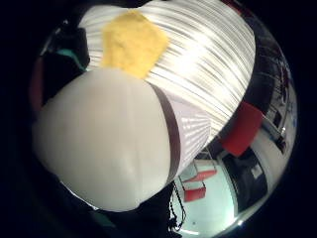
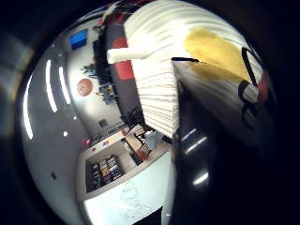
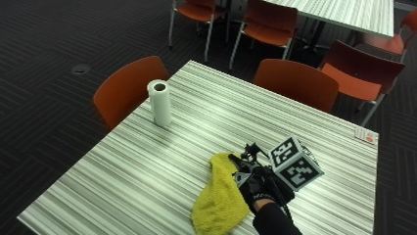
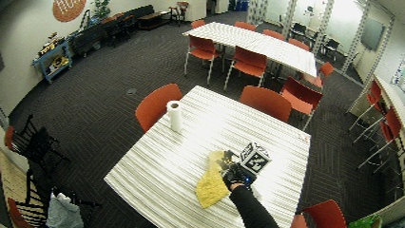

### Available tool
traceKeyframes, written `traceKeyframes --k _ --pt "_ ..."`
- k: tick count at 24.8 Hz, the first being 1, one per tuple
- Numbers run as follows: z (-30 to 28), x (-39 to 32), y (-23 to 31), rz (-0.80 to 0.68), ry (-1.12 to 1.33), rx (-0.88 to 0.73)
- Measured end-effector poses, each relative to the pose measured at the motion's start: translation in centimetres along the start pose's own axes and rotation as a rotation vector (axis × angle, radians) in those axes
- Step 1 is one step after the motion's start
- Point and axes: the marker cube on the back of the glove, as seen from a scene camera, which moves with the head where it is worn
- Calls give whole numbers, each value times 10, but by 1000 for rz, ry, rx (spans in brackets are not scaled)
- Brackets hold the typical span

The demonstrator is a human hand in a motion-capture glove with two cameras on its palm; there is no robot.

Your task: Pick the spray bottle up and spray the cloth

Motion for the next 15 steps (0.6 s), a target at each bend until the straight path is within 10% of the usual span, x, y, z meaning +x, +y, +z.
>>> traceKeyframes --k 15 --pt "-48 -15 80 -314 -888 455"
